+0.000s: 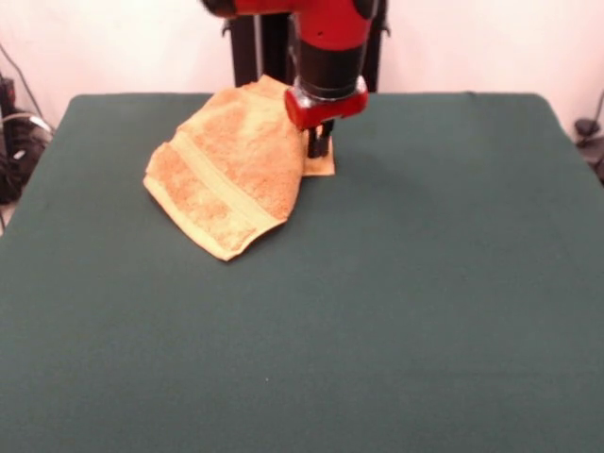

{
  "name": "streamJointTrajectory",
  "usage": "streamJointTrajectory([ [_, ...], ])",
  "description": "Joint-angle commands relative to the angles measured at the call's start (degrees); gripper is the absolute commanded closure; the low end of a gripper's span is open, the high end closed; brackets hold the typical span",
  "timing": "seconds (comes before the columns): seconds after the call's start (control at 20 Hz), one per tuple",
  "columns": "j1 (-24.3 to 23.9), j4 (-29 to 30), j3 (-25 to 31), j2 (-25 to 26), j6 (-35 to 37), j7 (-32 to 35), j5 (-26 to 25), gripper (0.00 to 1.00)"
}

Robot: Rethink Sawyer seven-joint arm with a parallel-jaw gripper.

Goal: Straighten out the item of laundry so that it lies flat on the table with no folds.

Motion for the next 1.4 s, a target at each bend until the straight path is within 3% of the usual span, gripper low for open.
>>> streamJointTrajectory([
  [0.05,-10.84,-4.92,15.52,18.87,-17.79,0.77,-2.69,1.0],
  [0.4,-21.02,-3.2,23.65,24.79,-26.38,0.99,-9.54,1.0],
  [0.65,-23.55,-3.4,25.47,26.85,-29.89,1.93,-14.57,1.0],
  [1.15,-18.54,-7.09,23.07,27.15,-41.27,9.05,-14.83,1.0],
  [1.4,-14.62,-8.75,20.76,26.1,-45.27,11.13,-10.4,1.0],
])
